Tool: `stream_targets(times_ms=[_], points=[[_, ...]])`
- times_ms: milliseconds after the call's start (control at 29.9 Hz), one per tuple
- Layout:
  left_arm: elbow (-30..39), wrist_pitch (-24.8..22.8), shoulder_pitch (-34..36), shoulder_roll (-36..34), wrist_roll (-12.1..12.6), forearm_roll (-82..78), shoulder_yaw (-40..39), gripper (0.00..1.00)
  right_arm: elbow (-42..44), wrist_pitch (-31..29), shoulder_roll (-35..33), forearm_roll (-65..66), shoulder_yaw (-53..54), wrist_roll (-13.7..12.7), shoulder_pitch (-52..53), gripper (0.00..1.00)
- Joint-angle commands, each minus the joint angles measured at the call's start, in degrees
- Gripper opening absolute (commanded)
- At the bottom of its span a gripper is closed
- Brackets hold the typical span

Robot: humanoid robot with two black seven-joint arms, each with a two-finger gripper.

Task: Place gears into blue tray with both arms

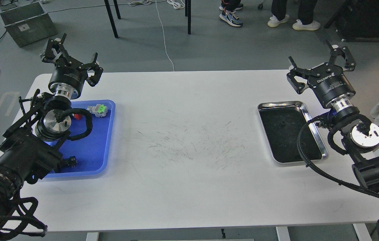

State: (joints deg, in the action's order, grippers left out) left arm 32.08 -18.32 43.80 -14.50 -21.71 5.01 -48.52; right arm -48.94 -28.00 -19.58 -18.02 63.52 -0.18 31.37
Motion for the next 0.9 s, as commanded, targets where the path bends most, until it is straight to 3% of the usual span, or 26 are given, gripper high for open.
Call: stream_targets(times_ms=[0,868], points=[[0.0,0.0,0.1,0.0,0.0,0.0,0.0,0.98,0.0,0.0,0.1,0.0,-0.1,0.0,-0.2,0.99],[-0.7,-0.4,0.3,0.2,0.1,-0.2,0.1,0.98,0.4,0.0,0.4,0.2,-1.1,0.0,-0.3,0.99]])
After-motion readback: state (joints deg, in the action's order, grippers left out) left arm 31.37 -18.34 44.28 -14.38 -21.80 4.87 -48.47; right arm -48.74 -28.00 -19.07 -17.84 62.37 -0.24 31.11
